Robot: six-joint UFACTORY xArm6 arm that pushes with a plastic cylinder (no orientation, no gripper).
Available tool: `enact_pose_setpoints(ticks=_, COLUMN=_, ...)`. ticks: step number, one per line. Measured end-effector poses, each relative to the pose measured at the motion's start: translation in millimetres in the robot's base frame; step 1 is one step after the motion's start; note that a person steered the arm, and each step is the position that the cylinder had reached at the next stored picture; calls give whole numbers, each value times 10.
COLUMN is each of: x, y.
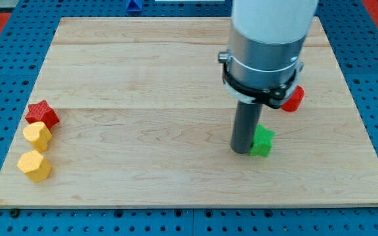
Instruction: Move the green star below the red circle
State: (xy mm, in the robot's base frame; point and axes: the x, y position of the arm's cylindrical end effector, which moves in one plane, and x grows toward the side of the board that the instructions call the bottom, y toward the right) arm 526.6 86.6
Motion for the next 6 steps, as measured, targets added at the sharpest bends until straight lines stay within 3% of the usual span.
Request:
enact_pose_setpoints(ticks=3, x=-225, y=469)
enact_pose_setpoints(ticks=5, x=294, y=469)
enact_pose_setpoints(ticks=6, x=265, y=796)
